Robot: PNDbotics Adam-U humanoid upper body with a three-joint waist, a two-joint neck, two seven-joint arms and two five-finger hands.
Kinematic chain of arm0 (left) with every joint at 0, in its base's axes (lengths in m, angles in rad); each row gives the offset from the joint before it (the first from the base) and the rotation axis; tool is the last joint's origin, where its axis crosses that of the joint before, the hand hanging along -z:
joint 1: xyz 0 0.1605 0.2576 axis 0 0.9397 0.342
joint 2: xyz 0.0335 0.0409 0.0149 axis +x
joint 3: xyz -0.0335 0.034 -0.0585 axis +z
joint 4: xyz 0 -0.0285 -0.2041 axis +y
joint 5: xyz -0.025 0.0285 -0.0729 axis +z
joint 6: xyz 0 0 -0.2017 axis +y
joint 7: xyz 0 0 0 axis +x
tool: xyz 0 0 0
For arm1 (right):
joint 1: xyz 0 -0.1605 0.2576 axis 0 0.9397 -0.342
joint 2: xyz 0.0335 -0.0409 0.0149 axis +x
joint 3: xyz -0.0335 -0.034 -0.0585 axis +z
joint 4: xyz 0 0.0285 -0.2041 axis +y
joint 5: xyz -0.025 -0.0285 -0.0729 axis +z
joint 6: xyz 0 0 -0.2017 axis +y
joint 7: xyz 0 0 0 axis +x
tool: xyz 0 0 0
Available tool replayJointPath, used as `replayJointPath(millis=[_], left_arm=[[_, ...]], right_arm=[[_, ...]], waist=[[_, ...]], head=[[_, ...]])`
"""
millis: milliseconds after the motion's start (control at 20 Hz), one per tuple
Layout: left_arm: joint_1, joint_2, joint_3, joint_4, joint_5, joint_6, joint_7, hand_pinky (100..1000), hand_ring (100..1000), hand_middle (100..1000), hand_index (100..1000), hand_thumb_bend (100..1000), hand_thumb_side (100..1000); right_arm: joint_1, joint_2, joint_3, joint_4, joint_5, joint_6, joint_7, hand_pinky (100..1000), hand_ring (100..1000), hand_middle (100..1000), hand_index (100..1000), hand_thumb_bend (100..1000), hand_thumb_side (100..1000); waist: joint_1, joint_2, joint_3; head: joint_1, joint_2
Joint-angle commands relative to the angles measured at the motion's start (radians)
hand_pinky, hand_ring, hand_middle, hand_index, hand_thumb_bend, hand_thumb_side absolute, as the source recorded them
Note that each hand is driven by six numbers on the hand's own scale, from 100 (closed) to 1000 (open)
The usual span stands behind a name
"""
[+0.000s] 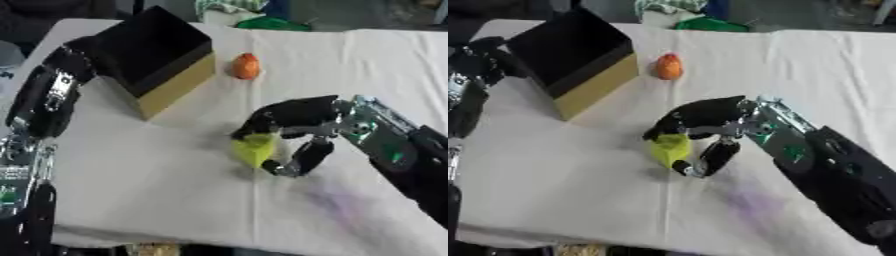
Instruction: Pick up objects on the table and place them in the box.
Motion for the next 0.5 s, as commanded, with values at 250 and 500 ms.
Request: replayJointPath(millis=[250, 500], left_arm=[[-0.014, 0.011, 0.006, -0.020, 0.003, -0.002, -0.006, 704, 629, 614, 858, 100, 761], [-0.015, 0.012, 0.005, -0.020, 0.003, -0.002, -0.007, 704, 629, 614, 859, 100, 760]], right_arm=[[-0.010, -0.014, -0.021, 0.012, 0.018, -0.251, 0.204, 940, 870, 847, 1000, 100, 258], [-0.014, -0.025, -0.026, -0.022, -0.006, -0.247, 0.174, 941, 871, 900, 1000, 100, 240]], waist=[[0.004, -0.013, 0.000], [0.004, -0.013, 0.000]], head=[[-0.003, 0.003], [-0.003, 0.005]])
